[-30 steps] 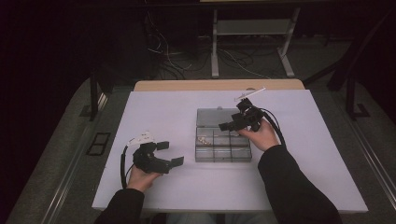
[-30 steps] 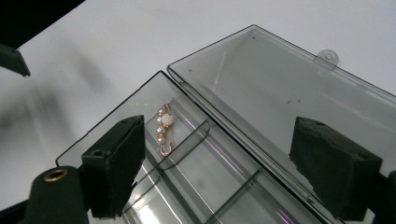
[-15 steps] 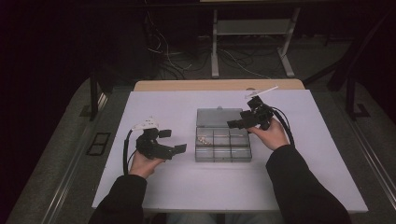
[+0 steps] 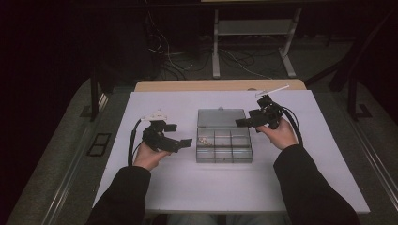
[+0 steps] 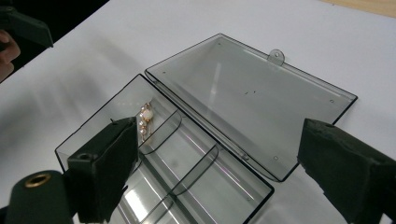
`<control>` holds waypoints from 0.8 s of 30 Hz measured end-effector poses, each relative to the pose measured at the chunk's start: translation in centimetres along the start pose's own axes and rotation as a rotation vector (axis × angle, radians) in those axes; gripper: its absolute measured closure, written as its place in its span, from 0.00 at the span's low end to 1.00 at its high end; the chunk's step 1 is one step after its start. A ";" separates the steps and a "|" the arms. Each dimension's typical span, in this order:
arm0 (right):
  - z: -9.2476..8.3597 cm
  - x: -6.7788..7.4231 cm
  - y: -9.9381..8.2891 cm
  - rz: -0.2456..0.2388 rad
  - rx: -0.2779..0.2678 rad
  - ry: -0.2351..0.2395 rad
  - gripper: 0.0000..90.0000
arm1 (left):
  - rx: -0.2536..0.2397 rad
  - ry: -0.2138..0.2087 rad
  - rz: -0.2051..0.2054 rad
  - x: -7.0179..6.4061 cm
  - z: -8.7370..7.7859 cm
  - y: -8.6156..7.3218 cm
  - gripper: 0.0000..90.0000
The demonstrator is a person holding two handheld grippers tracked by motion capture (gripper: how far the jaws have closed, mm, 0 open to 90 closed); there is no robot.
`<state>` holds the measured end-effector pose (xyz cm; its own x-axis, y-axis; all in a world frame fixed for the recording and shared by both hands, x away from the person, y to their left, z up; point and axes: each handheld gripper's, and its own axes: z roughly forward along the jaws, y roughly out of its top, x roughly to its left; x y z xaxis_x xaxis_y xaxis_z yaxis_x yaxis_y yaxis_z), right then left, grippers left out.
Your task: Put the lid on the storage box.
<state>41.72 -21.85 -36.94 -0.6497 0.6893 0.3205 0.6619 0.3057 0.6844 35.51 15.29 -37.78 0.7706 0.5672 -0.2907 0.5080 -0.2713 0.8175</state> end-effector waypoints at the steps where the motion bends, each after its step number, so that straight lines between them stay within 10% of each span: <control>1: -0.1 -0.1 0.0 -0.001 -0.003 0.002 0.13 | 0.002 0.001 0.000 0.1 0.1 0.2 0.00; 24: -0.9 -2.5 -0.5 0.047 -0.029 -0.014 0.01 | 0.084 0.023 -0.013 3.0 3.4 3.5 0.00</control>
<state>42.69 -24.30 -37.52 -0.6130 0.7115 0.3435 0.6800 0.2538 0.6878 40.89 13.39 -37.49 0.7552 0.5884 -0.2889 0.5492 -0.3274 0.7689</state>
